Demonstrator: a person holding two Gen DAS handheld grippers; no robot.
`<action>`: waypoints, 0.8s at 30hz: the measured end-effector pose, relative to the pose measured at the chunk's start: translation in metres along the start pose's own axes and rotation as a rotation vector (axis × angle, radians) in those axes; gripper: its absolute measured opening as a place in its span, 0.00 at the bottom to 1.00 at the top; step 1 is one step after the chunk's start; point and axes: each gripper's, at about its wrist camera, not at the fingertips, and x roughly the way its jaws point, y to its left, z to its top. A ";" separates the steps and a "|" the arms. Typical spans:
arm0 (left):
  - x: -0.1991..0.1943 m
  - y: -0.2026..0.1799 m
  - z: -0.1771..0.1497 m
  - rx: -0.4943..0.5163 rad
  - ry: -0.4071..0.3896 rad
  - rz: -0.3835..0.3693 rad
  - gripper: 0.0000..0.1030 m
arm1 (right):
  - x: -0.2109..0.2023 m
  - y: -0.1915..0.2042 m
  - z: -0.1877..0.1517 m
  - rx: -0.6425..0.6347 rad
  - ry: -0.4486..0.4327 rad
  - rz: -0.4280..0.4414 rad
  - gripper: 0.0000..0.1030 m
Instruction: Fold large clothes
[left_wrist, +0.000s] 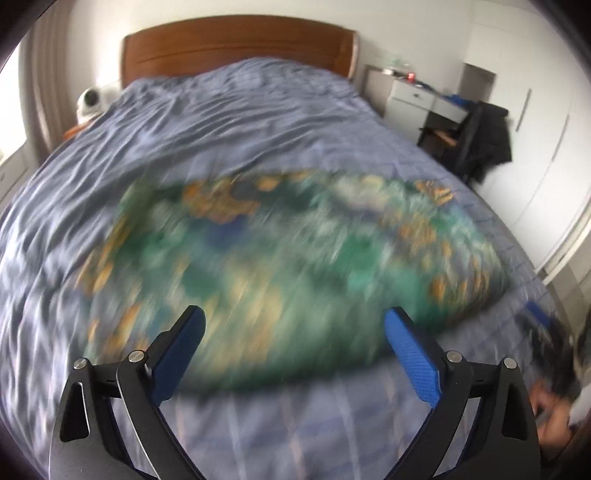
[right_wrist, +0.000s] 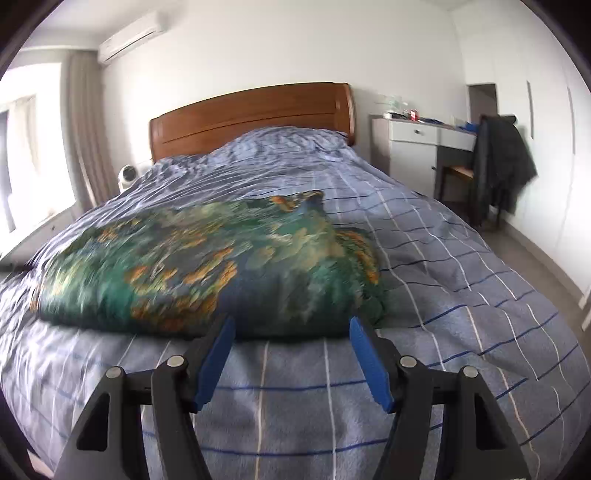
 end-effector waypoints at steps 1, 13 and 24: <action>0.007 -0.004 0.007 0.013 -0.006 0.005 0.95 | -0.001 0.002 -0.002 -0.013 -0.004 0.006 0.64; 0.129 -0.023 0.054 0.040 0.153 0.077 0.95 | 0.001 0.003 -0.010 -0.013 0.018 0.085 0.64; 0.061 -0.066 -0.041 0.241 0.051 0.127 0.95 | 0.010 -0.003 -0.008 0.040 0.032 0.111 0.64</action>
